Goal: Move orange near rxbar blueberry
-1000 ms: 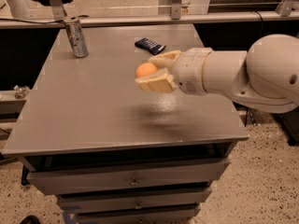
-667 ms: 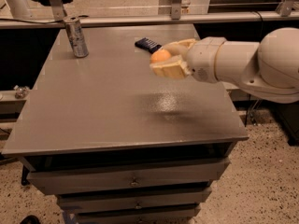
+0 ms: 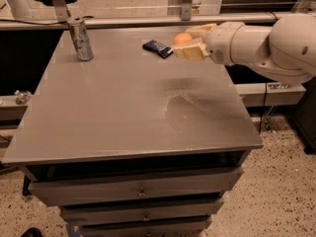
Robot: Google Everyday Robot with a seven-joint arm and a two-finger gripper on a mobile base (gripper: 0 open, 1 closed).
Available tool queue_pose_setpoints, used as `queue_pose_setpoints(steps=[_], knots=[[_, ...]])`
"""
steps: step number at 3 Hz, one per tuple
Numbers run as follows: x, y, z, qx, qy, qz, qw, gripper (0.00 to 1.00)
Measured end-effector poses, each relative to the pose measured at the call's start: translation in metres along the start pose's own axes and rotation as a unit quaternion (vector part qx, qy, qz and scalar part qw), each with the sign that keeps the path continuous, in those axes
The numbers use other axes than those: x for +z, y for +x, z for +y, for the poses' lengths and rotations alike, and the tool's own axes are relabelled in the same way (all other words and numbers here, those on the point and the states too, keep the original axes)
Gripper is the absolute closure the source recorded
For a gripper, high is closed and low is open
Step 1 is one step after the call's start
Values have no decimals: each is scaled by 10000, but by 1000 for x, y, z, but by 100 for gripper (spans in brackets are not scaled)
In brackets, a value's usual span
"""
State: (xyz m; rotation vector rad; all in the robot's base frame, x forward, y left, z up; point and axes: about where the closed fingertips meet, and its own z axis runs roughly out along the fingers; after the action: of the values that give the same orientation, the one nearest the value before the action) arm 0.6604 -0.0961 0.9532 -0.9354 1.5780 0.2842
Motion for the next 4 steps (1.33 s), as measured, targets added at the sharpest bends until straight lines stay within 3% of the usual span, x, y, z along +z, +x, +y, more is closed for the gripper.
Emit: queue_pose_setpoints(steps=[2,4], knots=[[48,35,-53,57,249,491,9985,100],[86,58,-74,139,378,555,9976,100]])
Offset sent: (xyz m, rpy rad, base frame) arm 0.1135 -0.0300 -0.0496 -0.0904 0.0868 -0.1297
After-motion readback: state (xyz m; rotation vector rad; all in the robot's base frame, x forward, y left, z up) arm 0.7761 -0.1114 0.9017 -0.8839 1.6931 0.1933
